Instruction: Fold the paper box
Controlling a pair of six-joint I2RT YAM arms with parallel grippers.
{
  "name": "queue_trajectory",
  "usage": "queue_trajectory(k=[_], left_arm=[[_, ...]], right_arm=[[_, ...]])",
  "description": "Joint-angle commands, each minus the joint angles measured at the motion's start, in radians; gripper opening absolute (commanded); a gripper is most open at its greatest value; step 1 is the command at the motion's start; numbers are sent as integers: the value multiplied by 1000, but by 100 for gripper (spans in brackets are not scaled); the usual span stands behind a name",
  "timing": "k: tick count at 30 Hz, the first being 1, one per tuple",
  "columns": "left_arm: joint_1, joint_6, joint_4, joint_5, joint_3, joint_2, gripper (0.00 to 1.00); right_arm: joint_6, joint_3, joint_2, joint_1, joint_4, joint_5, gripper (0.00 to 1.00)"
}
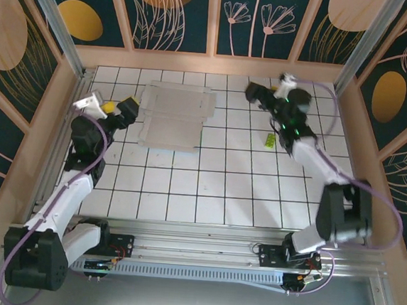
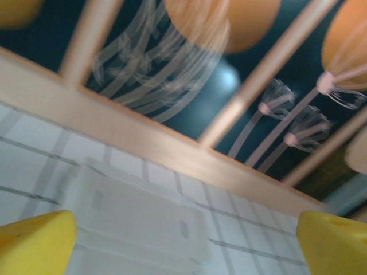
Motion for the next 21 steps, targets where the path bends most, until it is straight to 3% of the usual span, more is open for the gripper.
queue_trajectory(k=[1,5,10,12,16,21], left_arm=[[-83,-148,-361,126,120,45,97],[-177,-115,-561,106,245,98,96],[-185,-76,-672,53,265,133,89],[-185,-38,-715,13,278,152,88],[-185,11,-767,-4,313,203,88],[-185,17,-763,-18,320,230,89]], right_arm=[[54,272,291,38,-378,-114,93],[-13,733,649,49,-623,-70,90],[-32,1263,1003,94,-796,-100,89],[8,1291,1063,109,-734,-135,88],[85,1184,1081,120,-573,-187,85],[85,1164,1101,133,-573,-216,81]])
